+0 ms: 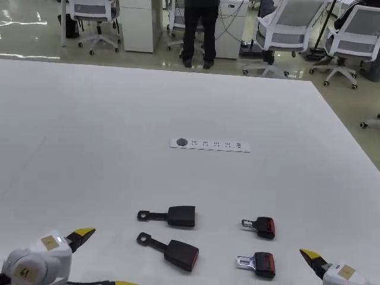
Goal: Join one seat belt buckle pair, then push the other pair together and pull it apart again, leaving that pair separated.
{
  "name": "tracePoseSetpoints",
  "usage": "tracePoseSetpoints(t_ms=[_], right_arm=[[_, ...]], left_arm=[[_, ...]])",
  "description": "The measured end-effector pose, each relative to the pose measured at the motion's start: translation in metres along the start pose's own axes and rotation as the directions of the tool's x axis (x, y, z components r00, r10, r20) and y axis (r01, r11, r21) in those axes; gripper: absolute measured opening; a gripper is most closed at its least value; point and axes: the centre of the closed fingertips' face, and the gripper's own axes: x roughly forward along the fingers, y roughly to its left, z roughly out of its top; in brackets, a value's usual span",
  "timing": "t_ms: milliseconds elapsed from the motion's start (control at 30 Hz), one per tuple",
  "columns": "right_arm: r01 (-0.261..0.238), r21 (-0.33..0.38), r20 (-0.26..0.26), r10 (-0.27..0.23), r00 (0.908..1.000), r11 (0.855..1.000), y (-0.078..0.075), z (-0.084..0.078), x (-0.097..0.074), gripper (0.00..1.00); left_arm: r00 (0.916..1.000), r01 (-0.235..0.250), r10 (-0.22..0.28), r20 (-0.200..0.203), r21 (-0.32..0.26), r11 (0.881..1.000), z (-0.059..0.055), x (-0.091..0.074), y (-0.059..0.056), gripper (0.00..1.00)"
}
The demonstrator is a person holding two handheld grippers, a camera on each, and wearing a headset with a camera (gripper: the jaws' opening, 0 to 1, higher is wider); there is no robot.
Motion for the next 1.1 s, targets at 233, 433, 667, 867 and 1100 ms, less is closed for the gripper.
tracePoseSetpoints(t_ms=[233, 433, 667, 867, 1100], right_arm=[[-0.012, -0.002, -0.01, 0.012, 0.9999, 1.0, 0.0, 0.002, 0.005, 0.92], [-0.027, -0.004, -0.019, 0.026, 0.9995, 1.0, -0.001, 0.0, 0.009, 0.92], [-0.036, -0.006, -0.034, 0.036, 0.9988, 0.999, -0.005, -0.004, 0.015, 0.9], [-0.052, -0.018, -0.049, 0.051, 0.9975, 0.999, -0.007, -0.003, 0.019, 0.89], [-0.067, -0.022, -0.06, 0.065, 0.996, 0.998, -0.008, -0.004, 0.024, 0.89]], left_arm=[[0.9999, 0.014, -0.014, -0.005, 0.009, 1.0, 0.002, 0.007, -0.001, 0.98], [0.9995, 0.028, -0.028, -0.014, 0.011, 1.0, 0.003, 0.014, -0.003, 0.98], [0.9986, 0.046, -0.045, -0.026, 0.014, 0.999, 0.003, 0.023, -0.005, 0.98], [0.9977, 0.06, -0.059, -0.033, 0.03, 0.998, 0.004, 0.029, -0.004, 0.97], [0.9956, 0.082, -0.08, -0.05, 0.043, 0.996, 0.006, 0.039, -0.007, 0.96]])
